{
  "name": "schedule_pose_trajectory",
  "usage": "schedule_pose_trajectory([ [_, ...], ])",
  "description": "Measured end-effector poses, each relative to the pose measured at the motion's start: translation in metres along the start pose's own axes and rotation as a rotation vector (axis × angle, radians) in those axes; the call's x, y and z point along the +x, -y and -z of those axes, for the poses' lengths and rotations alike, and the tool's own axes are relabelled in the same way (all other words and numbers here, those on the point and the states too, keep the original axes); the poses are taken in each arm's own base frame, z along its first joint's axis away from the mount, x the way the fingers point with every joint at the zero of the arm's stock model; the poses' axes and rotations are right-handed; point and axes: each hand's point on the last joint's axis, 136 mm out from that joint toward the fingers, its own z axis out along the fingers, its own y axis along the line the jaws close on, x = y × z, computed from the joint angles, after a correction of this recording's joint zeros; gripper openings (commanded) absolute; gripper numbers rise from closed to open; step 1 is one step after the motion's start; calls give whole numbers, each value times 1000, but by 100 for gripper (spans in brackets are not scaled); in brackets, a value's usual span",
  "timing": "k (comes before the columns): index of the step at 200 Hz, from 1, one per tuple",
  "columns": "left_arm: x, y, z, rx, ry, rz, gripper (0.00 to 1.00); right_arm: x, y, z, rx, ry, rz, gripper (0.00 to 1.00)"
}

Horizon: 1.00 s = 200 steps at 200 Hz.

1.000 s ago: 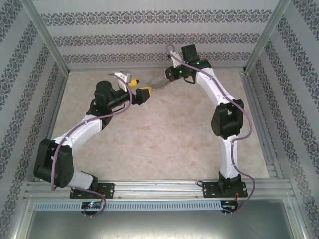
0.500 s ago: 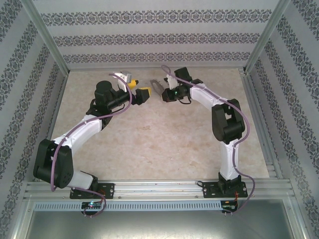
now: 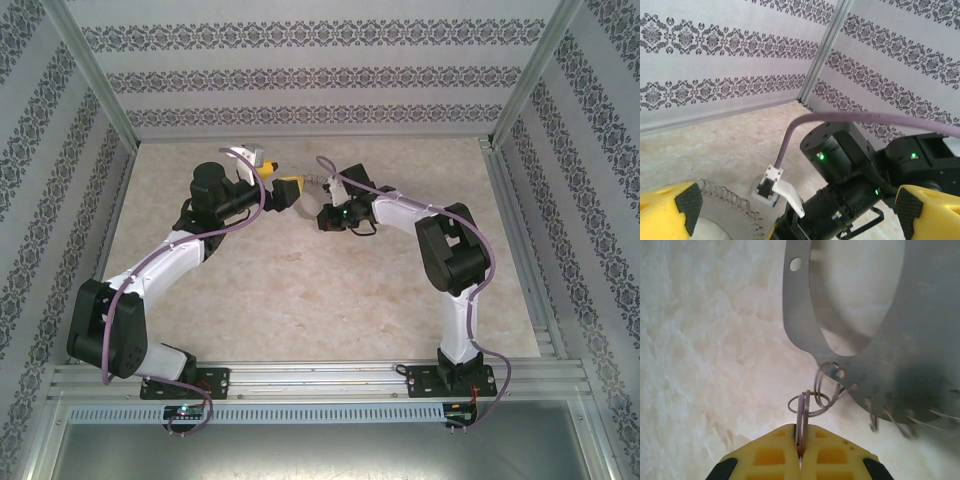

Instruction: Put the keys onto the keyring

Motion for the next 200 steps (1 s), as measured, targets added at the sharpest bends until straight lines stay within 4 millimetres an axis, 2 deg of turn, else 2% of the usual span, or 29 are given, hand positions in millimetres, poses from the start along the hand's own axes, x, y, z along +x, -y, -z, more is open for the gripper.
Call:
schedule_pose_trajectory([
  [48, 0, 0, 0, 0, -1, 1, 100, 12, -3, -8, -9, -12, -18, 0],
  [78, 0, 0, 0, 0, -1, 1, 100, 21, -11, -15, -37, -26, -22, 28],
  [105, 0, 0, 0, 0, -1, 1, 100, 44, -33, -25, -100, -64, -25, 43],
  [122, 0, 0, 0, 0, -1, 1, 100, 57, -48, -22, -143, -79, -28, 49],
  [148, 0, 0, 0, 0, -1, 1, 100, 63, -64, -2, -186, -54, -15, 62],
  [178, 0, 0, 0, -1, -1, 0, 100, 56, -66, 36, -194, 26, -13, 74],
  [188, 0, 0, 0, -1, -1, 0, 100, 51, -63, 49, -190, 60, -8, 86],
  [196, 0, 0, 0, -1, -1, 1, 100, 47, -60, 60, -185, 88, -9, 89],
  [200, 1, -1, 0, -2, -2, 1, 100, 45, -58, 66, -177, 105, -5, 97],
])
